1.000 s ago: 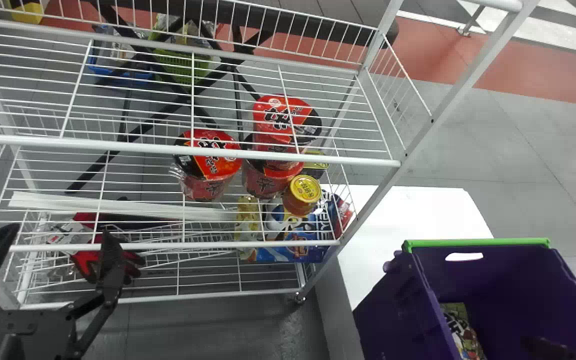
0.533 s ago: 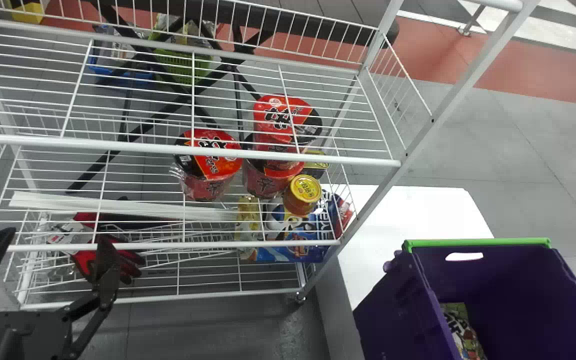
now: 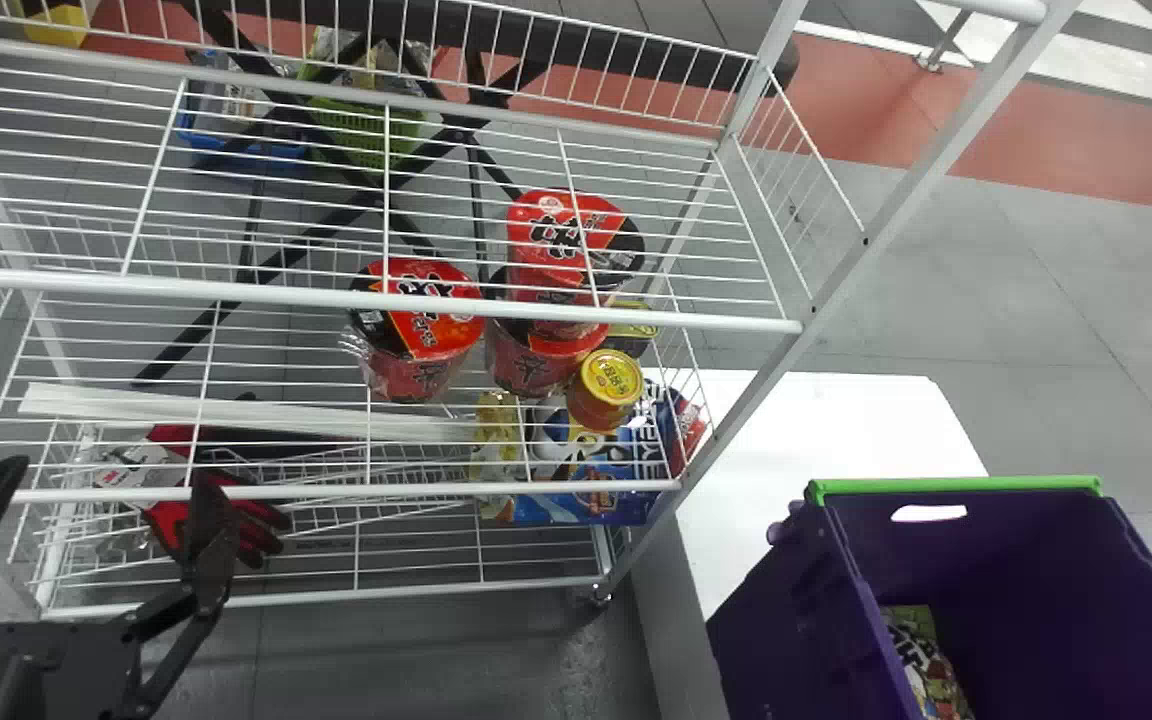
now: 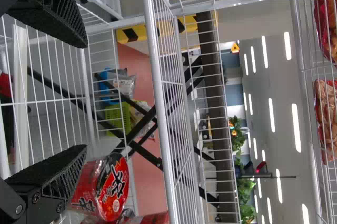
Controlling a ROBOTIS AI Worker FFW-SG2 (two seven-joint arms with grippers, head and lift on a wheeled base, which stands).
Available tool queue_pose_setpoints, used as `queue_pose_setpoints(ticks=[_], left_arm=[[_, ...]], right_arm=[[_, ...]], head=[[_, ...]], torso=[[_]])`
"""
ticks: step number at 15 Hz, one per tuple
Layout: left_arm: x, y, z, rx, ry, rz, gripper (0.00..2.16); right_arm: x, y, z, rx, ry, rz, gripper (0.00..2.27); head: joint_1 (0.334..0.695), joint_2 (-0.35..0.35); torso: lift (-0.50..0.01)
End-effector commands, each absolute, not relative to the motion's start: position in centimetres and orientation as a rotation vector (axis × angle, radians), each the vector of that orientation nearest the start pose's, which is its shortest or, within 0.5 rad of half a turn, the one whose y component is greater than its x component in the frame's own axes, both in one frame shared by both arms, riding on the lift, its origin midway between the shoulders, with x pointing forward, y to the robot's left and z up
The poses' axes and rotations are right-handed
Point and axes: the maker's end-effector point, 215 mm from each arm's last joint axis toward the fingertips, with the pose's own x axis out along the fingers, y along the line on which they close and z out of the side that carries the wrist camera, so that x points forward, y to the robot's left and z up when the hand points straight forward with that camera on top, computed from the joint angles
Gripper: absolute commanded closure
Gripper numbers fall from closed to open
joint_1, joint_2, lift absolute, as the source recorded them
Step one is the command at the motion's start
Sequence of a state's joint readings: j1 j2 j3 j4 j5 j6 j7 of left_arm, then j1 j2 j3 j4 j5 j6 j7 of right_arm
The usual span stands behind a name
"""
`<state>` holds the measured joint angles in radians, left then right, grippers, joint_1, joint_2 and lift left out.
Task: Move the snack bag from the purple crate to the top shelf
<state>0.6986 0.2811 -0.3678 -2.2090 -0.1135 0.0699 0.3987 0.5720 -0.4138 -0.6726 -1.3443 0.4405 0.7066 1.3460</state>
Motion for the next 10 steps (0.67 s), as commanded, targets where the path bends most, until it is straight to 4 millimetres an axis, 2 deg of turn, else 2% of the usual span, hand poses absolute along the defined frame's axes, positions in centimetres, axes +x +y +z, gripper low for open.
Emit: queue_pose_setpoints(ticks=[1, 4, 7, 10], left_arm=[[35.5, 14.0, -36.5, 0.152, 0.135, -0.059, 0.15], [35.7, 13.9, -36.5, 0.147, 0.131, -0.063, 0.15], [35.8, 13.8, -36.5, 0.142, 0.128, -0.066, 0.15], [36.0, 13.8, -36.4, 0.130, 0.122, -0.066, 0.15]], right_arm=[[1.0, -54.9, -62.2, 0.284, 1.576, 0.236, 0.00], [-0.8, -55.6, -62.0, 0.284, 1.614, 0.203, 0.01], [-2.3, -54.9, -62.8, 0.299, 1.657, 0.198, 0.01], [-2.8, -54.4, -63.3, 0.289, 1.682, 0.203, 0.08]], head=[[0.695, -0.350], [0.695, -0.350], [0.695, -0.350], [0.695, -0.350]], torso=[[-0.448], [-0.448], [-0.448], [-0.448]])
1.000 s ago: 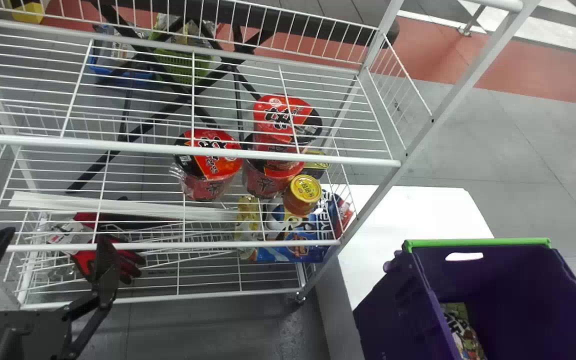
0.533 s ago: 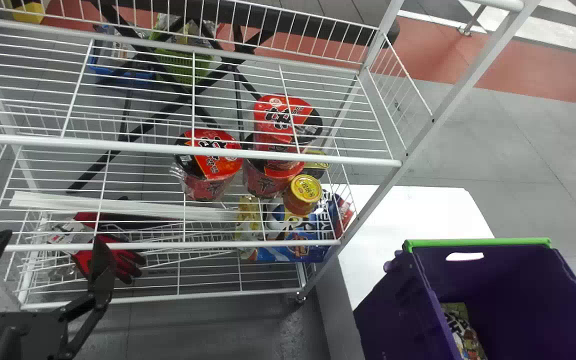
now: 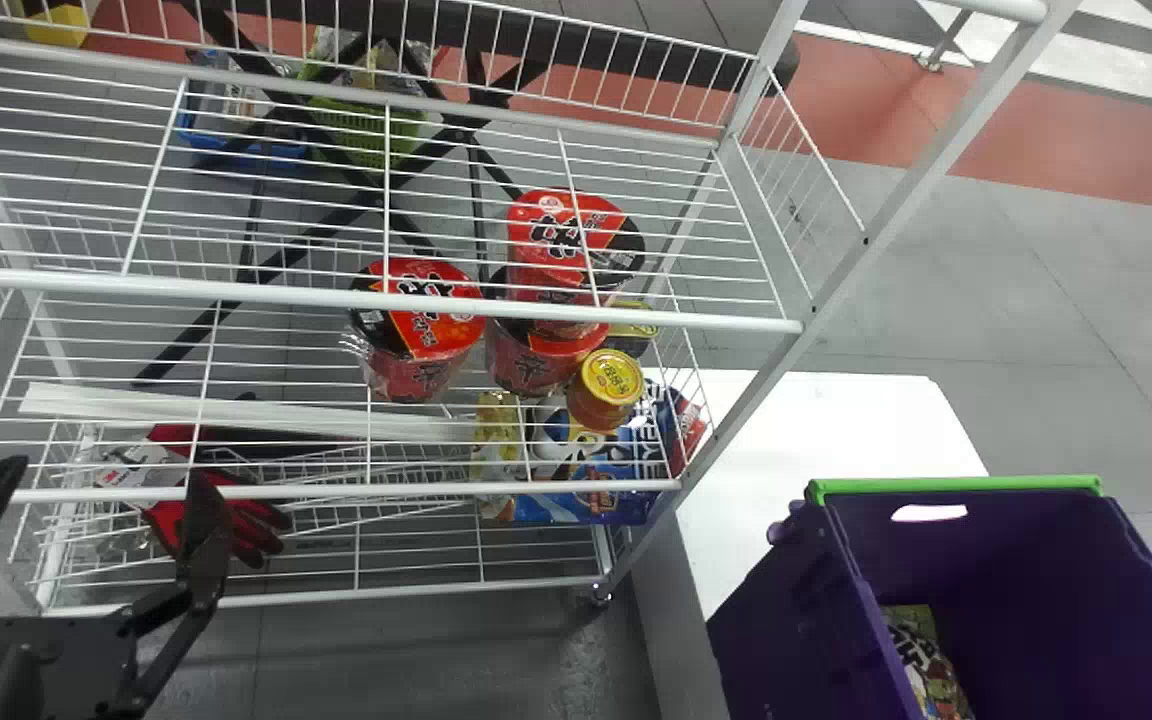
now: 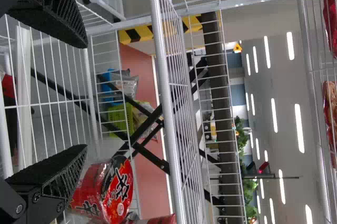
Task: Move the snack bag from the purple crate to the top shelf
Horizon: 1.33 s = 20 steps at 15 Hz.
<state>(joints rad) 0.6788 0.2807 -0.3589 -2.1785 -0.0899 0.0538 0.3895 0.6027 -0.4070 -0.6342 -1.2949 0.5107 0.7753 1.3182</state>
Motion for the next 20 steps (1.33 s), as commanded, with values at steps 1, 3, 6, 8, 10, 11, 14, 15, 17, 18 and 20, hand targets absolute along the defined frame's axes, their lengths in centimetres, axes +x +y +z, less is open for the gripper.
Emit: queue_pose_setpoints(ticks=[1, 3, 6, 8, 10, 11, 14, 15, 17, 18, 20], left_arm=[[35.9, 13.7, -36.4, 0.126, 0.118, -0.066, 0.15], [36.1, 13.8, -36.4, 0.128, 0.116, -0.066, 0.15], [36.0, 13.8, -36.4, 0.128, 0.116, -0.065, 0.15], [36.0, 13.9, -36.6, 0.132, 0.120, -0.065, 0.15], [36.0, 14.0, -36.8, 0.130, 0.124, -0.064, 0.15], [36.0, 14.0, -36.9, 0.130, 0.127, -0.065, 0.15], [36.1, 14.2, -37.4, 0.129, 0.137, -0.068, 0.15], [36.4, 14.4, -37.5, 0.124, 0.138, -0.070, 0.15], [36.7, 14.7, -37.6, 0.116, 0.140, -0.072, 0.15], [37.0, 14.7, -37.5, 0.112, 0.138, -0.076, 0.15], [37.2, 14.4, -37.6, 0.107, 0.136, -0.087, 0.15]], right_arm=[[-3.1, -53.7, -63.9, 0.279, 1.696, 0.212, 0.08], [-3.6, -52.8, -65.1, 0.246, 1.719, 0.213, 0.10], [-5.0, -52.5, -66.4, 0.192, 1.771, 0.205, 0.15], [-5.5, -52.8, -66.5, 0.188, 1.778, 0.197, 0.15], [-5.6, -53.4, -66.3, 0.182, 1.766, 0.190, 0.16], [-5.4, -53.8, -66.2, 0.182, 1.744, 0.185, 0.17], [-5.4, -53.5, -66.0, 0.201, 1.660, 0.200, 0.18], [-5.3, -53.9, -65.6, 0.215, 1.612, 0.197, 0.18], [-5.5, -54.2, -65.2, 0.234, 1.564, 0.185, 0.18], [-5.7, -54.1, -65.2, 0.235, 1.558, 0.180, 0.19], [-5.0, -53.9, -65.3, 0.217, 1.496, 0.196, 0.19]], head=[[0.695, -0.350], [0.695, -0.350], [0.695, -0.350], [0.695, -0.350], [0.695, -0.350], [0.695, -0.350], [0.695, -0.350], [0.695, -0.350], [0.695, -0.350], [0.695, -0.350], [0.695, -0.350]], torso=[[-0.448], [-0.448], [-0.448], [-0.448], [-0.448], [-0.448], [-0.448], [-0.448], [-0.448], [-0.448], [-0.448]])
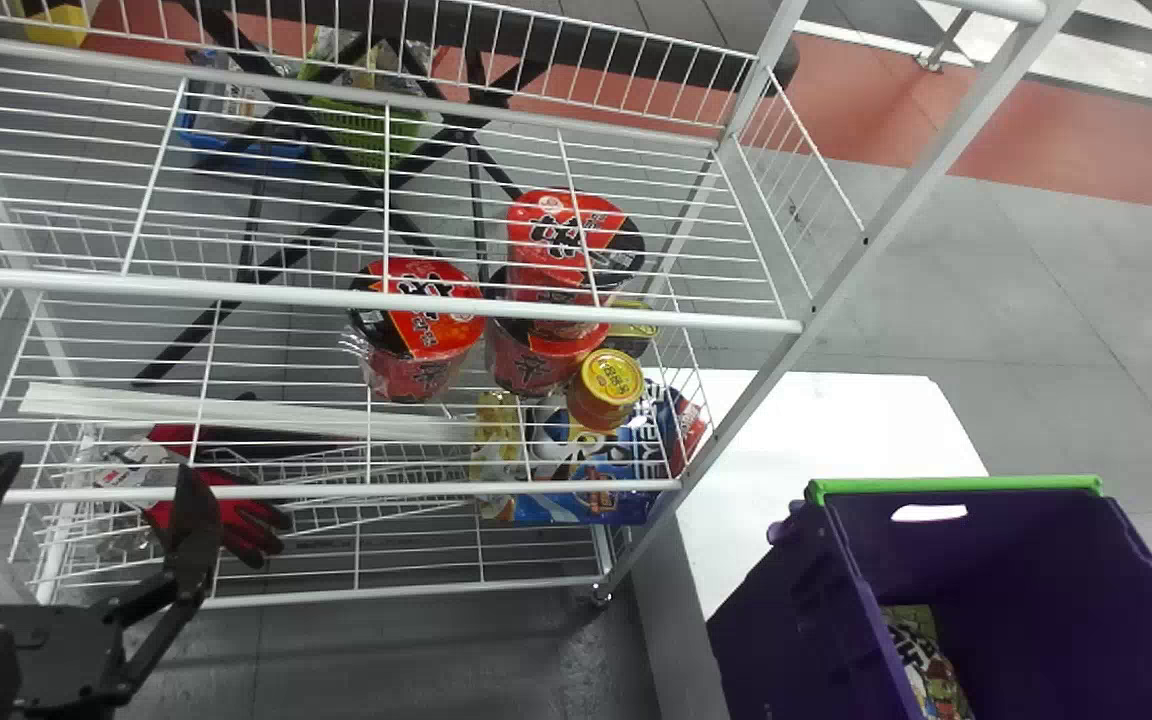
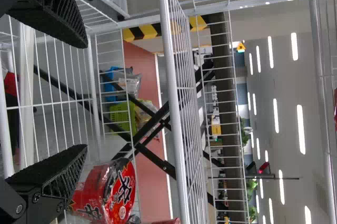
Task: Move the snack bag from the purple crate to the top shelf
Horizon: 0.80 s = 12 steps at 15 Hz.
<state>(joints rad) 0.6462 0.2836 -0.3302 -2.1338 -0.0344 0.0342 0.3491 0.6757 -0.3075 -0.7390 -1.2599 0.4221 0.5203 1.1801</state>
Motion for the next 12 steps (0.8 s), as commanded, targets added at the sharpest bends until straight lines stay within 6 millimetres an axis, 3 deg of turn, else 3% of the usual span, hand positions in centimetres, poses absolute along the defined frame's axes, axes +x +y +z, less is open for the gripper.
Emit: queue_pose_setpoints(ticks=[1, 12], left_arm=[[37.4, 14.4, -37.6, 0.102, 0.135, -0.088, 0.15], [38.0, 15.0, -37.7, 0.099, 0.134, -0.088, 0.15]], right_arm=[[-5.1, -53.6, -65.7, 0.216, 1.488, 0.192, 0.19], [-5.3, -53.1, -67.5, 0.178, 1.502, 0.171, 0.21]], head=[[0.695, -0.350], [0.695, -0.350]], torso=[[-0.448], [-0.448]])
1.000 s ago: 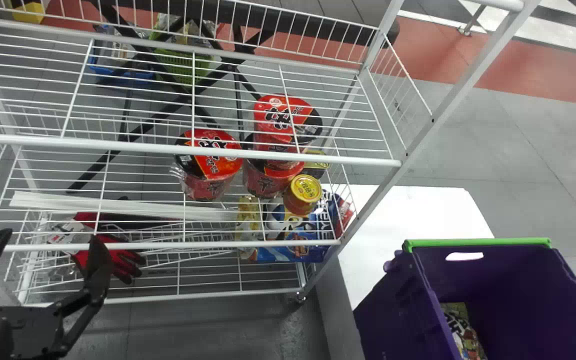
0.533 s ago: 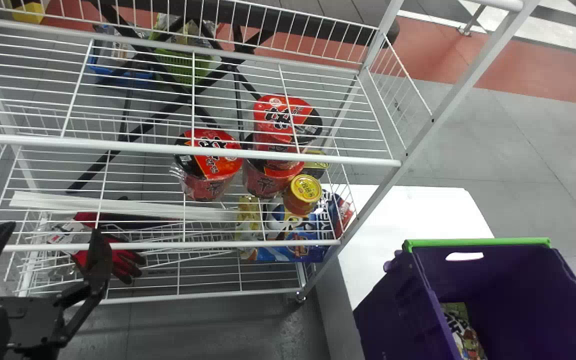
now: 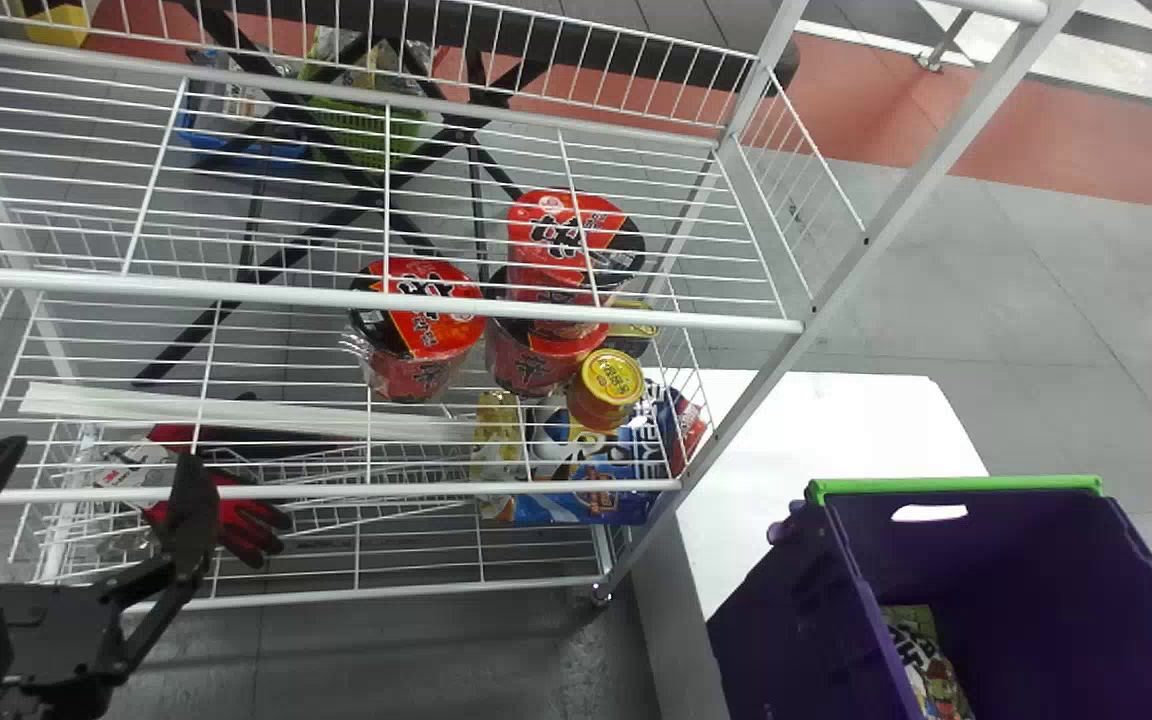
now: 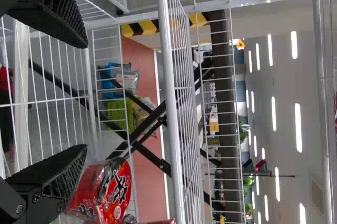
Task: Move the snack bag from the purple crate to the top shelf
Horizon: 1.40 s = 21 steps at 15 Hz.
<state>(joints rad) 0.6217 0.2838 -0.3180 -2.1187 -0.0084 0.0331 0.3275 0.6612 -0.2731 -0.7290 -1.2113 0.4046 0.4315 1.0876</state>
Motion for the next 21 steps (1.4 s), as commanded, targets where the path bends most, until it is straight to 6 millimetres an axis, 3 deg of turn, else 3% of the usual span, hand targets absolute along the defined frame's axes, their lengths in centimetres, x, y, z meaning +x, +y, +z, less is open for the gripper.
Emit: queue_pose_setpoints(ticks=[1, 6, 9, 11, 13, 16, 21], left_arm=[[38.0, 15.1, -37.8, 0.099, 0.138, -0.090, 0.15], [38.0, 15.2, -38.0, 0.093, 0.144, -0.090, 0.15], [38.2, 15.6, -38.5, 0.091, 0.148, -0.085, 0.15], [38.5, 15.6, -38.6, 0.089, 0.148, -0.083, 0.15], [38.8, 15.5, -38.4, 0.086, 0.143, -0.084, 0.15], [39.0, 15.5, -38.8, 0.082, 0.149, -0.082, 0.15], [39.2, 15.4, -39.2, 0.078, 0.156, -0.082, 0.15]], right_arm=[[-5.2, -53.0, -67.7, 0.180, 1.501, 0.171, 0.21], [-4.7, -52.5, -68.5, 0.161, 1.500, 0.182, 0.23], [-4.8, -52.6, -68.8, 0.162, 1.508, 0.176, 0.36], [-5.1, -52.5, -68.9, 0.177, 1.526, 0.164, 0.70], [-5.9, -52.5, -68.9, 0.197, 1.555, 0.146, 1.23], [-5.6, -53.2, -68.4, 0.194, 1.558, 0.128, 1.41], [-4.6, -53.3, -67.7, 0.203, 1.531, 0.129, 1.41]], head=[[0.695, -0.350], [0.695, -0.350], [0.695, -0.350], [0.695, -0.350], [0.695, -0.350], [0.695, -0.350], [0.695, -0.350]], torso=[[-0.448], [-0.448], [-0.448], [-0.448], [-0.448], [-0.448], [-0.434]])
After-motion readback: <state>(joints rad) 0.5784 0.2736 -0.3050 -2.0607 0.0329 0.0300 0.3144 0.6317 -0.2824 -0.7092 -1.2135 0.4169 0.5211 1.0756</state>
